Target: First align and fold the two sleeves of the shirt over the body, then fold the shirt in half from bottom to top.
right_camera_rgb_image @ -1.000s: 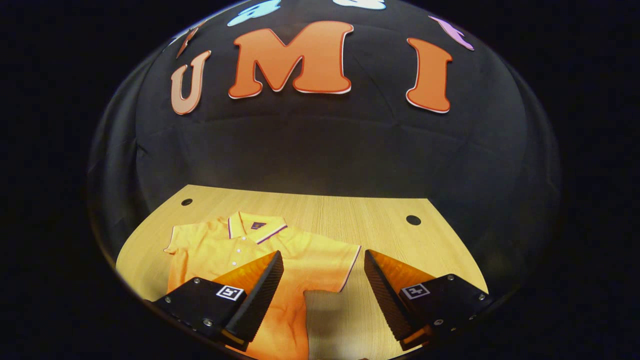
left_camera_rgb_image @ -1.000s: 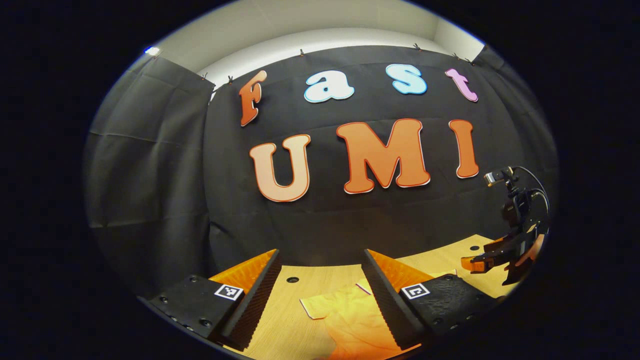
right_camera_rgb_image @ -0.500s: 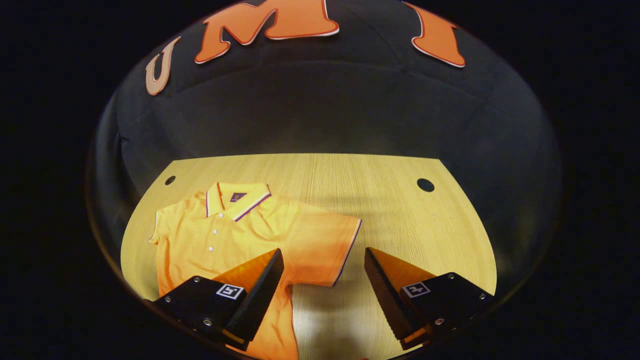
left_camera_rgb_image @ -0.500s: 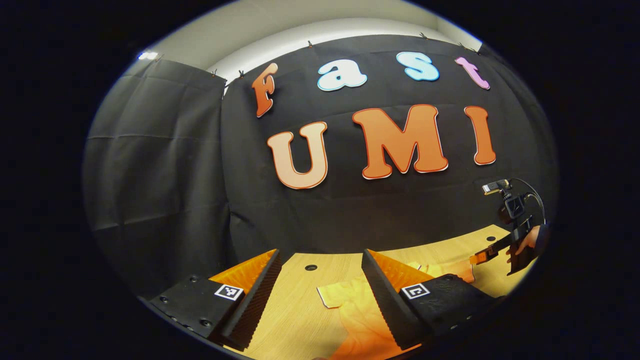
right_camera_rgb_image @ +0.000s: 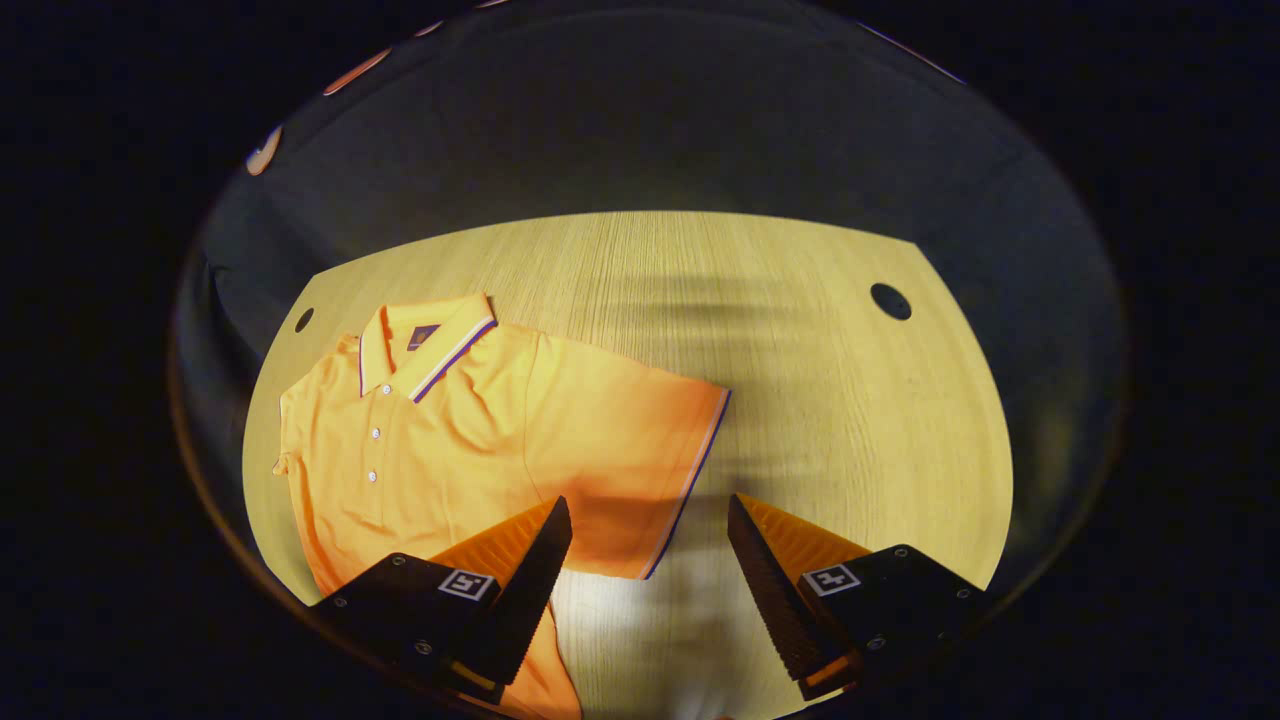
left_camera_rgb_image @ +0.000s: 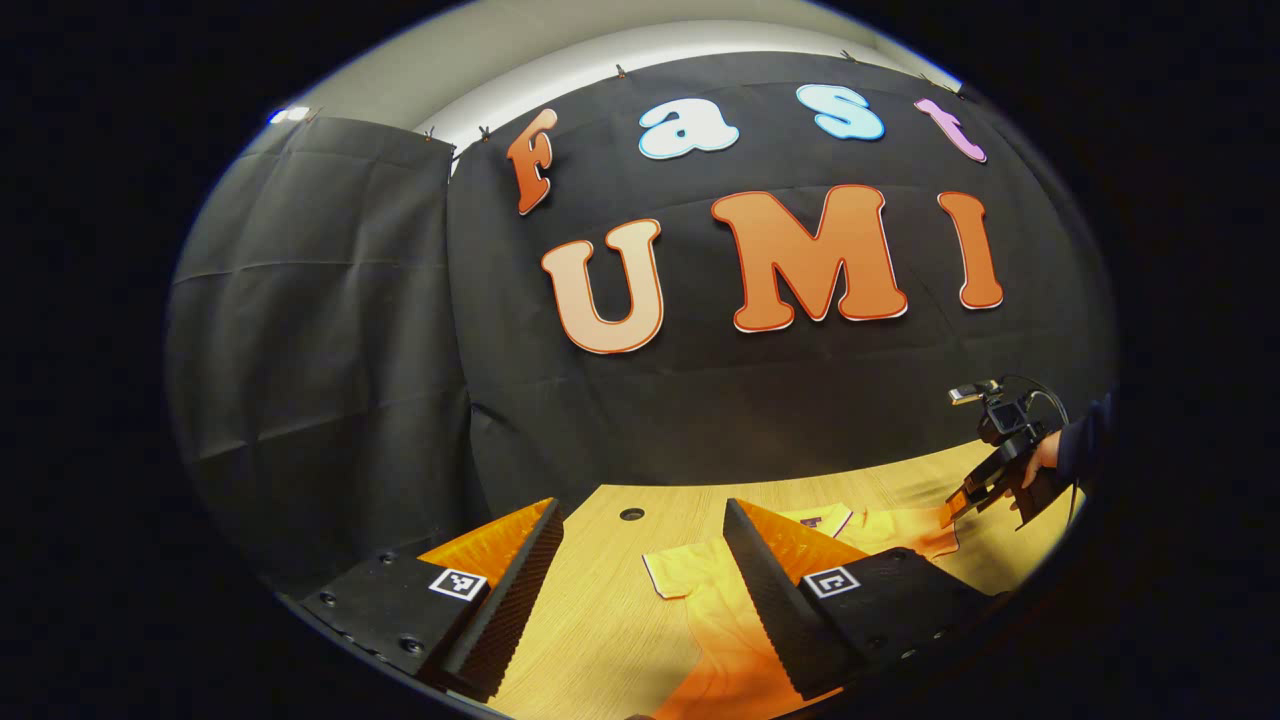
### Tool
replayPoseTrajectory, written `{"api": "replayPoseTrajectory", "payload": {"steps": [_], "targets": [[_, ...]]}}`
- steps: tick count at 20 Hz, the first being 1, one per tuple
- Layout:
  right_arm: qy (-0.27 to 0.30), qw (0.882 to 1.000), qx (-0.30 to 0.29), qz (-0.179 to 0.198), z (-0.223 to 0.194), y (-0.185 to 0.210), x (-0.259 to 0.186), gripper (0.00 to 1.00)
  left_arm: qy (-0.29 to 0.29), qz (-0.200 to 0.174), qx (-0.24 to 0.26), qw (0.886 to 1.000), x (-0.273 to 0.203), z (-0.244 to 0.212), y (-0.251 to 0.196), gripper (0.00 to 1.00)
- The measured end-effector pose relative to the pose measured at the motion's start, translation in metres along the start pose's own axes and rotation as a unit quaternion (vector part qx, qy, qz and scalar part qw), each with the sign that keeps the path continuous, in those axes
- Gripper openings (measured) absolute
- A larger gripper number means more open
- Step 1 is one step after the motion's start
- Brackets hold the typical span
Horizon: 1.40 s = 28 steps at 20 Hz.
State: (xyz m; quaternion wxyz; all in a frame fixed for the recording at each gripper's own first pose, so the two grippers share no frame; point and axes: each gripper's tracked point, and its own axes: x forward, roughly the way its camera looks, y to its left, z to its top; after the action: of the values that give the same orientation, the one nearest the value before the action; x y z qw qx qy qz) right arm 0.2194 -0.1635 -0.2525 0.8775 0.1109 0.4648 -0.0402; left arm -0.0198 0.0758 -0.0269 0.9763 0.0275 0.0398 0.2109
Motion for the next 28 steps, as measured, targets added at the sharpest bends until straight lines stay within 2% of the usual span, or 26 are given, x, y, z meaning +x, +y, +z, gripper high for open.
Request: {"api": "replayPoseTrajectory", "payload": {"steps": [2,7,8,9,10,11,12,13,14,16,17,21,28], "targets": [[0.031,0.999,0.013,0.001,-0.006,-0.002,0.013,0.92,0.004,-0.001,0.001,1.000,0.000,-0.003,-0.002,0.99],[0.075,0.997,0.013,-0.029,-0.017,-0.010,0.029,0.77,0.022,0.000,0.001,1.000,0.004,-0.011,-0.003,0.99],[0.078,0.996,0.010,-0.033,-0.015,-0.009,0.034,0.82,0.026,-0.002,0.000,1.000,0.004,-0.013,-0.004,0.99],[0.081,0.996,0.002,-0.031,-0.015,-0.005,0.033,0.70,0.030,-0.003,0.000,1.000,0.005,-0.015,-0.006,0.99],[0.078,0.997,-0.009,-0.026,-0.015,-0.002,0.033,0.69,0.034,-0.006,0.001,0.999,0.005,-0.017,-0.008,0.99],[0.070,0.997,-0.017,-0.023,-0.012,0.000,0.035,0.58,0.038,-0.008,0.001,0.999,0.005,-0.020,-0.011,0.99],[0.070,0.997,-0.020,-0.019,-0.014,0.001,0.034,0.41,0.042,-0.011,0.000,0.999,0.006,-0.021,-0.014,0.99],[0.071,0.997,-0.016,-0.014,-0.013,0.001,0.033,0.18,0.042,-0.014,-0.002,0.999,0.006,-0.021,-0.016,0.99],[0.066,0.998,-0.013,-0.010,-0.009,-0.003,0.033,0.21,0.039,-0.017,-0.002,0.999,0.007,-0.017,-0.019,0.99],[0.075,0.996,0.051,0.009,-0.009,-0.002,0.034,0.06,0.030,-0.017,0.002,0.999,0.006,-0.012,-0.018,0.99],[0.078,0.995,0.065,0.022,-0.008,-0.002,0.033,0.06,0.027,-0.015,0.002,1.000,0.004,-0.011,-0.015,0.99],[0.030,0.993,0.084,0.079,0.021,0.018,0.008,0.05,0.035,-0.013,-0.007,0.999,-0.003,-0.016,-0.010,1.00],[-0.013,0.993,0.024,0.115,0.039,0.077,-0.022,0.06,0.039,0.001,-0.018,0.999,-0.004,-0.019,0.000,0.99]]}}
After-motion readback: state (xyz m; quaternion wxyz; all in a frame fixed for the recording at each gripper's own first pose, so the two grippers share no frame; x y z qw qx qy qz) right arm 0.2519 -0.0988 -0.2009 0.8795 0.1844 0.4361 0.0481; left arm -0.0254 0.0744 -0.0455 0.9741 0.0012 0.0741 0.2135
